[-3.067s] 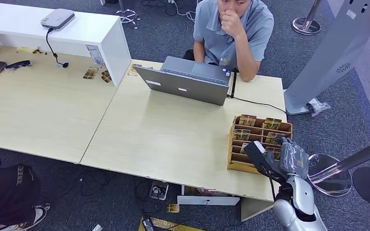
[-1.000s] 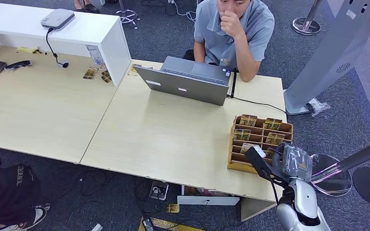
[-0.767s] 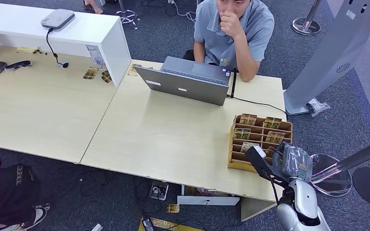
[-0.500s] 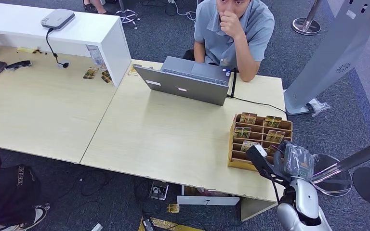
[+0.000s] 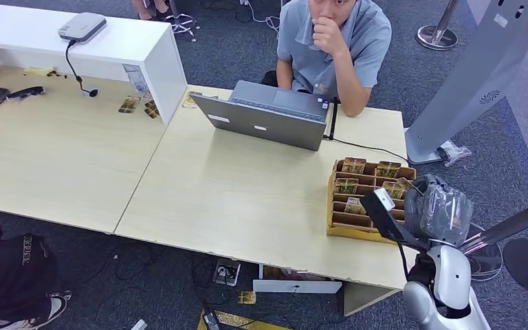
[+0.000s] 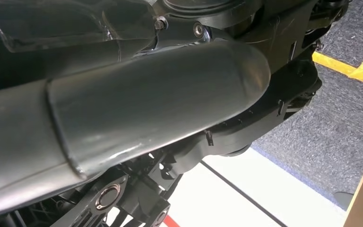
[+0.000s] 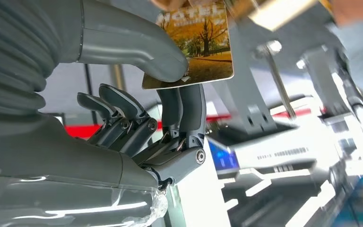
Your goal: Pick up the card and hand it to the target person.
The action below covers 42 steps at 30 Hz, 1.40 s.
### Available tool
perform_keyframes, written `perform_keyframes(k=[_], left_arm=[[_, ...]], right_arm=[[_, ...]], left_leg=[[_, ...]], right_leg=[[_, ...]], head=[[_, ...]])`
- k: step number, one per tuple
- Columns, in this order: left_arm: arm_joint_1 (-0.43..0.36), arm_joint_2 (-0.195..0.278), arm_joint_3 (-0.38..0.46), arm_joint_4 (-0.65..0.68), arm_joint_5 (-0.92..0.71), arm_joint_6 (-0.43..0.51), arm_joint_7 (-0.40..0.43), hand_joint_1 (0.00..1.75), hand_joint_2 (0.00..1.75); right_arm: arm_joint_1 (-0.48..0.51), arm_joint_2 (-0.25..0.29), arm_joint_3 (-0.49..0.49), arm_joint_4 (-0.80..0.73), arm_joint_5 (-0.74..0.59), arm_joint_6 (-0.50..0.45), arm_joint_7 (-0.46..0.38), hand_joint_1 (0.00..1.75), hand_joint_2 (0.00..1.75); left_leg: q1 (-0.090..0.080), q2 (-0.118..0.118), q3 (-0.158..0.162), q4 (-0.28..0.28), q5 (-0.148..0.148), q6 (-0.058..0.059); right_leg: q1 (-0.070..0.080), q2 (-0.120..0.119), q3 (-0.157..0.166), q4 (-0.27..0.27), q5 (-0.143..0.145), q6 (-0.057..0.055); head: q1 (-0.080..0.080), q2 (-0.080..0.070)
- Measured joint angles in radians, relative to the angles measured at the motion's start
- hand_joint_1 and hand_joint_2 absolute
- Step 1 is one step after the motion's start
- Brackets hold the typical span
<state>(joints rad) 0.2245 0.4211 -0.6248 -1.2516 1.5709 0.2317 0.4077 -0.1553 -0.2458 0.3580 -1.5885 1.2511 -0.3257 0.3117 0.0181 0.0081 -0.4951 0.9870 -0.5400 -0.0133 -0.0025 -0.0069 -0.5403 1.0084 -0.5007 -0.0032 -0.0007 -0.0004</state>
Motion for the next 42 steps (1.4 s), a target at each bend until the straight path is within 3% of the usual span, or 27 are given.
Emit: perform_keyframes(k=[6,12,20,32,33,36,37,42], left_arm=[[-0.002,0.011,-0.002,0.000,0.000,-0.021,0.001,0.00,0.00],[-0.013,0.023,-0.011,0.004,0.000,-0.067,0.003,0.00,0.00],[-0.037,0.045,-0.041,0.019,0.000,-0.127,0.011,0.00,0.00],[-0.055,0.075,-0.079,0.043,0.000,-0.159,0.019,0.00,0.00],[-0.055,0.076,-0.080,0.044,0.000,-0.159,0.020,0.00,0.00],[-0.055,0.077,-0.082,0.049,0.000,-0.158,0.021,0.00,0.00],[-0.055,0.077,-0.084,0.051,0.000,-0.158,0.021,0.00,0.00],[-0.055,0.077,-0.092,0.060,0.000,-0.151,0.020,0.00,0.00]], right_arm=[[-0.041,-0.001,0.001,-0.116,0.002,0.010,-0.011,1.75,1.75],[-0.104,0.009,0.014,-0.125,-0.073,-0.005,-0.069,1.75,1.75],[-0.217,0.068,0.068,0.000,-0.134,-0.027,-0.141,1.75,1.75],[-0.340,0.141,0.148,0.251,-0.145,-0.033,-0.149,1.75,1.75],[-0.341,0.144,0.150,0.265,-0.146,-0.034,-0.147,1.67,1.75],[-0.344,0.150,0.157,0.300,-0.149,-0.036,-0.140,0.36,1.75],[-0.345,0.151,0.159,0.311,-0.150,-0.036,-0.137,0.00,1.75],[-0.348,0.152,0.169,0.358,-0.167,-0.036,-0.123,0.00,1.75]], left_leg=[[0.000,0.000,0.000,0.000,0.000,0.000],[0.000,0.000,-0.001,0.000,0.000,0.000],[0.000,-0.001,-0.001,0.000,0.000,0.000],[0.000,-0.003,-0.002,0.000,0.000,0.000],[0.000,-0.003,-0.002,0.000,0.000,0.000],[0.000,-0.003,-0.002,0.000,0.000,0.000],[0.000,-0.002,-0.002,0.000,0.000,0.000],[0.000,-0.002,-0.002,0.000,0.000,0.000]], right_leg=[[0.000,0.000,0.000,0.000,0.000,0.000],[0.000,0.000,0.000,0.000,0.000,0.000],[0.000,0.000,0.000,0.001,0.000,0.000],[0.000,-0.001,0.000,0.001,0.000,0.000],[0.000,-0.001,0.000,0.001,0.000,0.000],[0.000,-0.001,0.000,0.001,0.000,0.000],[0.000,-0.001,0.000,0.001,0.000,0.000],[0.000,-0.001,0.000,0.001,0.000,0.000]], head=[[0.000,0.000],[0.000,0.000],[0.000,0.000],[0.000,0.000],[0.000,0.000],[0.000,0.000],[0.000,0.000],[0.000,0.000]])
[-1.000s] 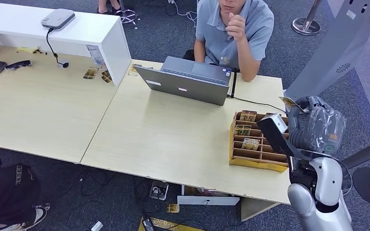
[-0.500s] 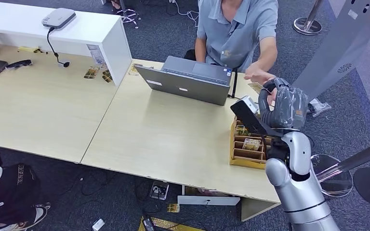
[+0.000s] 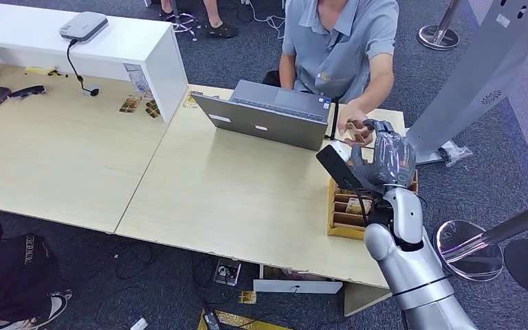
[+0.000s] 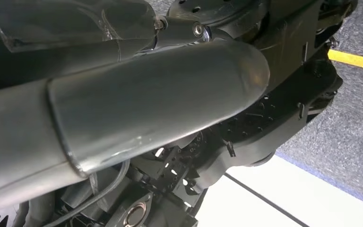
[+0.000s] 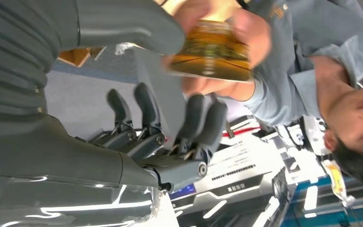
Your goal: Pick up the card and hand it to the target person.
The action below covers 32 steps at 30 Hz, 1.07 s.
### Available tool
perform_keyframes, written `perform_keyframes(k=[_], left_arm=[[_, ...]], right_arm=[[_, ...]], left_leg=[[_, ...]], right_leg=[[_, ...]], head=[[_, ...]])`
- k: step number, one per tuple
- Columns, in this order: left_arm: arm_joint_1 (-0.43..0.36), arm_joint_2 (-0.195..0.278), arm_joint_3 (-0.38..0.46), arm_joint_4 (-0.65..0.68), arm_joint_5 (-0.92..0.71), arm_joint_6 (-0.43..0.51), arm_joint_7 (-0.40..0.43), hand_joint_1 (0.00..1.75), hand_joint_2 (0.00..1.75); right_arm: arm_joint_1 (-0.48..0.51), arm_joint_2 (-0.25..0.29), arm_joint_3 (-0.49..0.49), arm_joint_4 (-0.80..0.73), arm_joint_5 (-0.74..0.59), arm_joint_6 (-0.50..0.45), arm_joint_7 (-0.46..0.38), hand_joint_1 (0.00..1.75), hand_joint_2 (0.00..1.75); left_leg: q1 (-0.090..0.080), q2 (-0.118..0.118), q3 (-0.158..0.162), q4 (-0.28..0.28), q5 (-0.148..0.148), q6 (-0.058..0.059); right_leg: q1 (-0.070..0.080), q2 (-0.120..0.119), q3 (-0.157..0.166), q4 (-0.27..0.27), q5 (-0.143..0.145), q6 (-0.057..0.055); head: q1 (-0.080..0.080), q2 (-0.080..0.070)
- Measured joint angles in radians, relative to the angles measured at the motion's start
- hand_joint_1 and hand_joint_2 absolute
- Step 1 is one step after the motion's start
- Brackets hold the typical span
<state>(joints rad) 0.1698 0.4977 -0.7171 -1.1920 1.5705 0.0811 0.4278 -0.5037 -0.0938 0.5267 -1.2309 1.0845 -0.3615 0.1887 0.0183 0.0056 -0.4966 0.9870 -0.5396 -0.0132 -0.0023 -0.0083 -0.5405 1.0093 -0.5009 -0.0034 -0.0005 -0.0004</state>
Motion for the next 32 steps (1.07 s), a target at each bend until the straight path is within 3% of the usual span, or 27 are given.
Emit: perform_keyframes(k=[5,13,16,23,32], left_arm=[[0.004,-0.003,-0.004,0.004,0.000,0.033,-0.002,0.00,0.00],[0.014,-0.015,-0.003,-0.004,0.000,0.096,-0.014,0.00,0.00],[0.019,-0.020,-0.002,-0.009,0.000,0.117,-0.020,0.00,0.00],[0.026,-0.035,0.000,-0.026,0.000,0.152,-0.022,0.00,0.00],[0.031,-0.051,0.006,-0.038,0.000,0.161,-0.023,0.00,0.00]], right_arm=[[0.041,0.000,-0.005,0.001,-0.150,-0.010,-0.030,0.00,1.75],[0.178,0.013,-0.078,-0.035,-0.773,0.038,-0.288,0.00,1.75],[0.225,0.016,-0.110,-0.039,-0.911,0.053,-0.340,0.00,1.75],[0.307,0.017,-0.158,-0.059,-0.937,0.008,-0.341,0.00,1.75],[0.343,0.016,-0.188,-0.074,-0.902,-0.022,-0.331,0.00,1.75]], left_leg=[[0.000,0.000,0.001,0.000,0.000,0.000],[0.000,0.001,0.001,0.000,0.000,0.000],[0.000,0.001,0.001,0.000,0.000,0.000],[0.000,0.001,0.001,0.000,0.000,0.000],[0.000,0.001,0.001,0.000,0.000,0.000]], right_leg=[[0.000,0.000,0.000,0.000,0.000,0.000],[0.000,0.000,0.000,0.000,0.000,0.000],[0.000,0.000,0.000,0.000,0.000,0.000],[0.000,0.001,0.000,0.000,0.000,0.000],[0.000,0.001,0.000,0.000,0.000,0.000]], head=[[0.000,0.000],[0.000,0.000],[0.000,0.000],[0.000,0.000],[0.000,0.000]])
